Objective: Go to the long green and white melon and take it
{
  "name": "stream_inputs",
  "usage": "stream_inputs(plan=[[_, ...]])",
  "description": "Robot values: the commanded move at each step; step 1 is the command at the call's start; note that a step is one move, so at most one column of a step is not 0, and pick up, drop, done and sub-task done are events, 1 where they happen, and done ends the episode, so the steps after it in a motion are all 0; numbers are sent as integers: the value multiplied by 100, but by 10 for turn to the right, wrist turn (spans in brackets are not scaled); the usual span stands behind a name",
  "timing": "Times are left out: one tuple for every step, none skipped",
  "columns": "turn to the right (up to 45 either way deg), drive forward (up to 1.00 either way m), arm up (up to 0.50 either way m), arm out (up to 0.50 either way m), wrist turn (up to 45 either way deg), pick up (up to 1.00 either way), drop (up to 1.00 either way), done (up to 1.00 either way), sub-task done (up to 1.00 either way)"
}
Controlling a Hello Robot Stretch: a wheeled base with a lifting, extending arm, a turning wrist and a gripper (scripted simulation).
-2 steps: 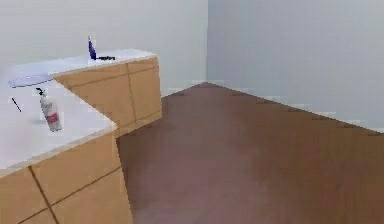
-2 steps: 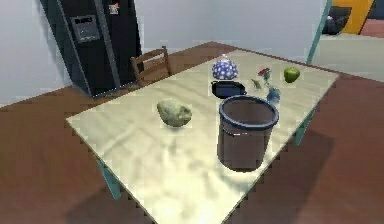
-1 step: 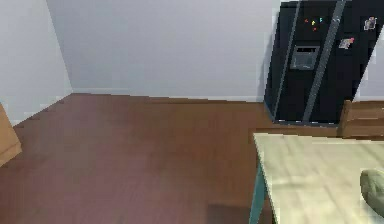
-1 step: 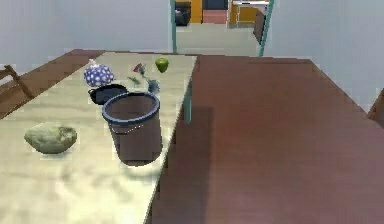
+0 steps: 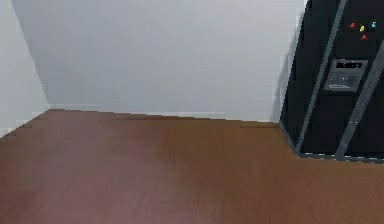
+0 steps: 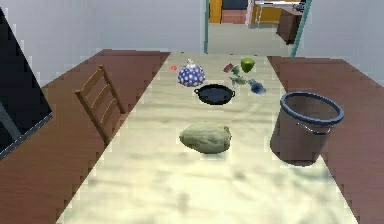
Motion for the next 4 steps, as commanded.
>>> stream_inputs(plan=[[0, 0, 50, 0, 0, 0, 0, 0, 0], [0, 0, 38, 0, 0, 0, 0, 0, 0], [0, 0, 0, 32, 0, 0, 0, 0, 0], [0, 0, 0, 0, 450, 0, 0, 0, 0]])
